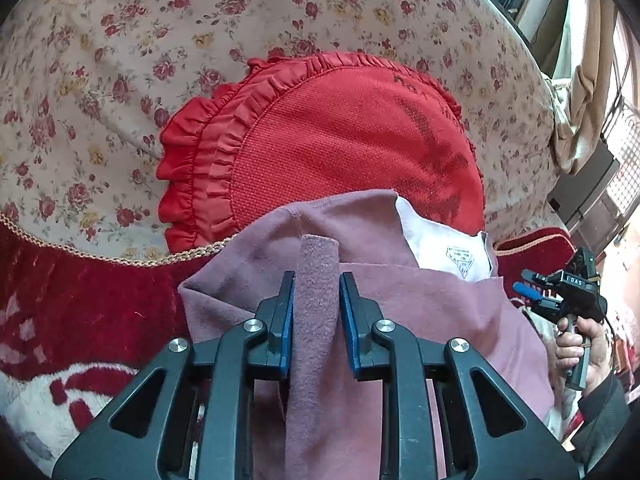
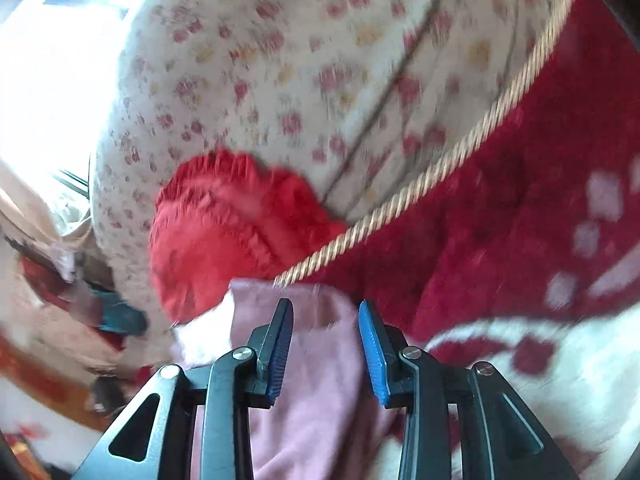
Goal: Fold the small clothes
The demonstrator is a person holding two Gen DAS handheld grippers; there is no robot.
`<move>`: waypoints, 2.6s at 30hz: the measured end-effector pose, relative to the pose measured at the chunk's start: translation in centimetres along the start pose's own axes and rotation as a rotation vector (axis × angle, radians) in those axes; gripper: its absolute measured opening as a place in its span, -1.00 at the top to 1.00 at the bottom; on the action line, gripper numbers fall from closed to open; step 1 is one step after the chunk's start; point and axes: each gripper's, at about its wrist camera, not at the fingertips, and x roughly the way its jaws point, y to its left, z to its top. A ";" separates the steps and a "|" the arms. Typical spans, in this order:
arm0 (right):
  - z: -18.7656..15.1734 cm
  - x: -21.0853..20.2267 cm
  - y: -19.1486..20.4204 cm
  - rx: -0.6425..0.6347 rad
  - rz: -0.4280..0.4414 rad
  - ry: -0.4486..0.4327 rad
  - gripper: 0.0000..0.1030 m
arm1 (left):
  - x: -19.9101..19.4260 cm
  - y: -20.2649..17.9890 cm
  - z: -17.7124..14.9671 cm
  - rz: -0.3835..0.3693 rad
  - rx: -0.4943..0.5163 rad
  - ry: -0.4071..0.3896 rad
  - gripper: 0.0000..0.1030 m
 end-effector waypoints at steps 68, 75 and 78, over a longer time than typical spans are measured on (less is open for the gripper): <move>-11.2 1.9 7.1 -0.585 -0.516 0.092 0.91 | 2.0 -3.1 -1.1 0.212 0.068 -0.042 0.56; -11.8 2.1 7.5 -0.662 -0.553 0.079 0.90 | 2.0 -3.5 -1.2 0.193 0.085 -0.043 0.32; -12.5 -0.3 8.7 -0.641 -0.518 0.045 0.89 | 0.6 -4.3 -1.3 0.175 0.094 -0.075 0.22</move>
